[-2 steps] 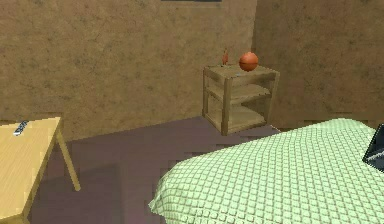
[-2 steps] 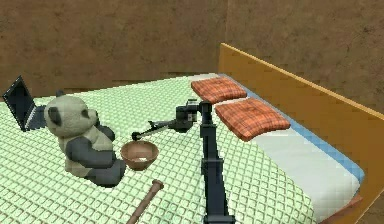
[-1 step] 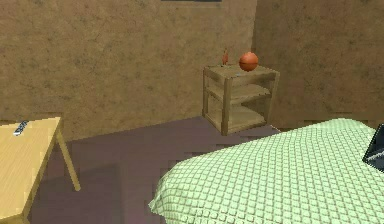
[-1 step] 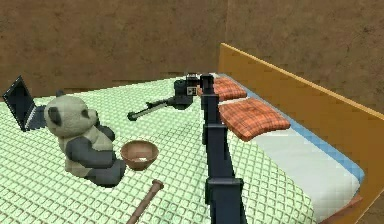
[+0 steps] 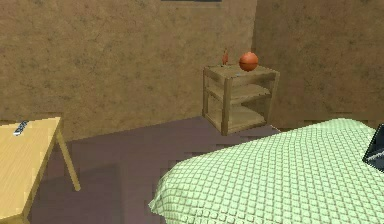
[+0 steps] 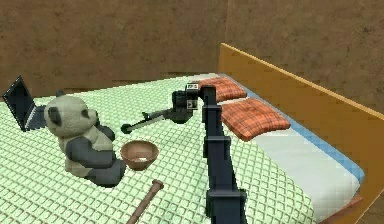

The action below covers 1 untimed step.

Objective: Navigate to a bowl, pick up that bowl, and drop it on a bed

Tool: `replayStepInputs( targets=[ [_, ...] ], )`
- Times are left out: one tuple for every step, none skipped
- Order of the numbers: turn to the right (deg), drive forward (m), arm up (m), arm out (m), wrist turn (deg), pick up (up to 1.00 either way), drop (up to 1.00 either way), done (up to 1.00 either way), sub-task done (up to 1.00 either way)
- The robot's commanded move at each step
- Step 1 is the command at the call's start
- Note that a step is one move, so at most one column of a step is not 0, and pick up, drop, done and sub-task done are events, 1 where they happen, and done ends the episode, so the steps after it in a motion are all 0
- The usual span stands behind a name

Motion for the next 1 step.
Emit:
replayStepInputs(
  targets=[
    [0.0, 0.0, 0.0, 0.0, 0.0, 0.0, 0.0, 1.0, 0.0]
  ],
)
